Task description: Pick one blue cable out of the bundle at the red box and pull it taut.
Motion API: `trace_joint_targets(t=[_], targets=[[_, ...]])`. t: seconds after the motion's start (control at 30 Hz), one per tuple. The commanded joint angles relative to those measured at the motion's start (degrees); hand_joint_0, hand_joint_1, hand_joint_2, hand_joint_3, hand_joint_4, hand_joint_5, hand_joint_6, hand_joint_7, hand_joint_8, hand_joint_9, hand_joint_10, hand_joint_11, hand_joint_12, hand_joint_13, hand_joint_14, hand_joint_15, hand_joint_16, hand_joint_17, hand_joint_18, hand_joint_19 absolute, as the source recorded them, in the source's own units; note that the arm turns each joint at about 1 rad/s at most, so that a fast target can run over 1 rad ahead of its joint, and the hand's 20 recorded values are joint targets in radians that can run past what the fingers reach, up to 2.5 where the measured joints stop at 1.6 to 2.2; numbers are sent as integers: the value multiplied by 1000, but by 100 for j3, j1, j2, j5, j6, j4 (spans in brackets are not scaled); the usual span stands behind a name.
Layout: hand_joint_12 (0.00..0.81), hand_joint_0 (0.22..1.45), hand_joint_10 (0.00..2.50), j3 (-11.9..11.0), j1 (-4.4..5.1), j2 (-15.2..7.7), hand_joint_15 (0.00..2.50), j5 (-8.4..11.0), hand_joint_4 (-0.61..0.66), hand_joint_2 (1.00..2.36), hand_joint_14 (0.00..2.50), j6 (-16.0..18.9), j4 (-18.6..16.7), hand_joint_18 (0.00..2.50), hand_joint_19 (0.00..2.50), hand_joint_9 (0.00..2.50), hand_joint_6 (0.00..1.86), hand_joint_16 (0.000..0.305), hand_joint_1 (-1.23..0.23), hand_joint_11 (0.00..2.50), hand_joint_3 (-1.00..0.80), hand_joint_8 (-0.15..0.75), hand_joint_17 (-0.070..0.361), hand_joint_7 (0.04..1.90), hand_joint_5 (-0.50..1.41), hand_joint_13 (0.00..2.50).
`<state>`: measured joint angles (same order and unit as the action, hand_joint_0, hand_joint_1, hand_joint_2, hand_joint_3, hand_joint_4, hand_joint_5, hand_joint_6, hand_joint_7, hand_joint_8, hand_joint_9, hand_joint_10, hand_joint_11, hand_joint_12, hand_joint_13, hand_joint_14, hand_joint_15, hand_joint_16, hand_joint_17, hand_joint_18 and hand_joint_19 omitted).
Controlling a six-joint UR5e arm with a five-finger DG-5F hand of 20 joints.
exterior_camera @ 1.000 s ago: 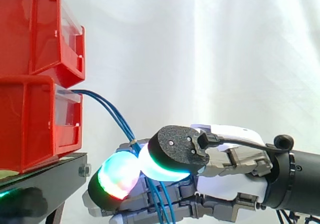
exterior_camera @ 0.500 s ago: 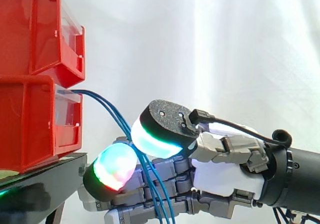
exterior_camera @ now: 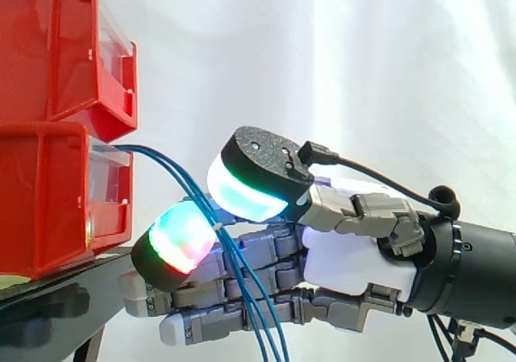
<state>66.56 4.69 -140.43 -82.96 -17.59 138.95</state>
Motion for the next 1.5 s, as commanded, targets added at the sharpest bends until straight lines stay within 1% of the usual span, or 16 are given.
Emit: trace_joint_targets(t=[0.0,0.17,0.2,0.27,0.33,0.43,0.63,0.87,1.0,1.1,1.23,1.3,1.33,1.37,1.4,1.47], targets=[[362,592,4,-3,-3,7,40,-9,258,1012,0,1,0,326,214,504,503,62,-633,128,-352,304,140,1296,-94,268],[362,599,3,-3,-3,-2,41,-9,259,1014,0,1,0,327,214,497,559,62,-681,134,-317,303,140,1229,-108,269],[362,605,4,-3,-3,-2,42,-9,254,1014,0,1,0,332,212,498,597,62,-696,139,-311,303,140,1175,-117,271],[361,607,4,-3,-3,-2,42,-9,244,1014,1,-7,0,334,212,495,606,62,-702,145,-303,302,140,1178,-120,273],[362,616,4,-3,-3,-2,45,-9,246,1015,0,1,9,348,203,490,706,62,-739,155,-281,301,140,1020,-146,278],[362,624,4,-3,-3,-2,41,-9,255,1017,2,-7,9,360,201,486,770,62,-761,160,-257,300,139,934,-162,285],[361,636,4,-3,-3,-2,38,-9,247,1017,2,-7,-9,390,195,490,805,62,-794,172,-237,302,139,869,-169,304],[362,642,5,-3,-3,-2,52,-18,232,1019,0,1,-26,420,199,502,826,61,-814,195,-207,301,138,826,-173,324],[364,637,5,-3,-3,7,66,-80,202,1021,1,1,0,440,203,512,844,61,-839,208,-162,302,138,801,-173,346],[361,627,6,-3,-3,15,67,-124,168,1022,2,19,9,450,216,533,854,61,-859,221,-95,305,138,817,-171,357],[364,627,6,-3,-3,103,75,-176,115,1022,3,28,44,472,212,550,867,62,-871,231,-52,305,139,858,-170,375],[364,634,6,-3,-3,147,76,-229,108,1021,3,10,114,481,218,557,869,62,-883,237,-46,306,139,877,-171,381],[363,638,8,-3,-3,182,84,-238,126,1021,2,19,158,479,217,559,878,62,-894,239,-53,307,138,882,-173,384],[364,641,7,-3,-3,209,84,-264,126,1022,3,10,273,480,222,564,883,61,-899,253,-60,306,138,873,-174,388],[362,643,7,-3,-3,209,82,-264,135,1023,3,10,273,480,216,564,884,61,-905,253,-61,304,137,884,-175,389],[362,650,7,-3,-3,270,85,-273,148,1022,2,10,448,482,208,562,889,61,-925,258,-65,305,137,887,-177,391]])
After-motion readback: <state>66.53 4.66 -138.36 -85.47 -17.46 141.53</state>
